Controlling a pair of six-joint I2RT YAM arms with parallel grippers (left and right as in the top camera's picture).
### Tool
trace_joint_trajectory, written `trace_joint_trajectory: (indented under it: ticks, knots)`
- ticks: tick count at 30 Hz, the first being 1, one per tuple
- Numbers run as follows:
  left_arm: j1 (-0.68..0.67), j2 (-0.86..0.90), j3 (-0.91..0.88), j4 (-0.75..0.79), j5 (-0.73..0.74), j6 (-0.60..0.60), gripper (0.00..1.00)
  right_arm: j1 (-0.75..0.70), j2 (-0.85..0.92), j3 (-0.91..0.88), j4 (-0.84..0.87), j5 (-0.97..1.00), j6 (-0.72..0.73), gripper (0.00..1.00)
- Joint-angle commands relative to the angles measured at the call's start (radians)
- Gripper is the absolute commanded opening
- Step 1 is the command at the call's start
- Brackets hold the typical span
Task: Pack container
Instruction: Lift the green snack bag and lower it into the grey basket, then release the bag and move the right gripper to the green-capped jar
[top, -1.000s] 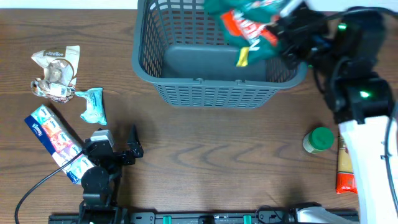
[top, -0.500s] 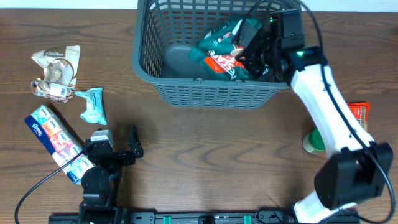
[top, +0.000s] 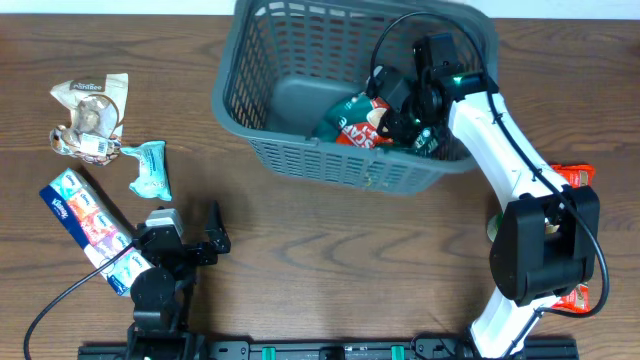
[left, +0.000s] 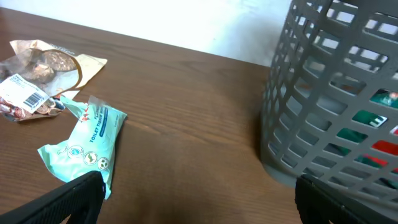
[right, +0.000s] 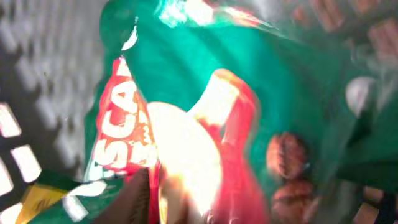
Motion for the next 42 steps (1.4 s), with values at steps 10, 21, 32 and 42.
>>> trace_joint_trajectory:
  ticks: [10, 21, 32, 42]
  knots:
    - [0.004, 0.001, -0.019, -0.038, -0.023, -0.003, 0.98, -0.010, -0.208, 0.030, 0.169, 0.052, 0.226, 0.75]
    - [0.004, 0.001, -0.019, -0.038, -0.023, -0.002, 0.98, -0.254, -0.519, 0.086, 0.094, 0.288, 0.727, 0.89]
    - [0.004, 0.001, -0.019, -0.038, -0.023, -0.002, 0.98, -0.639, -0.568, 0.085, -0.330, 0.292, 0.996, 0.99]
    - [0.004, 0.001, -0.019, -0.038, -0.024, -0.002, 0.98, -0.683, -0.568, 0.067, -0.653, 0.249, 0.990, 0.99]
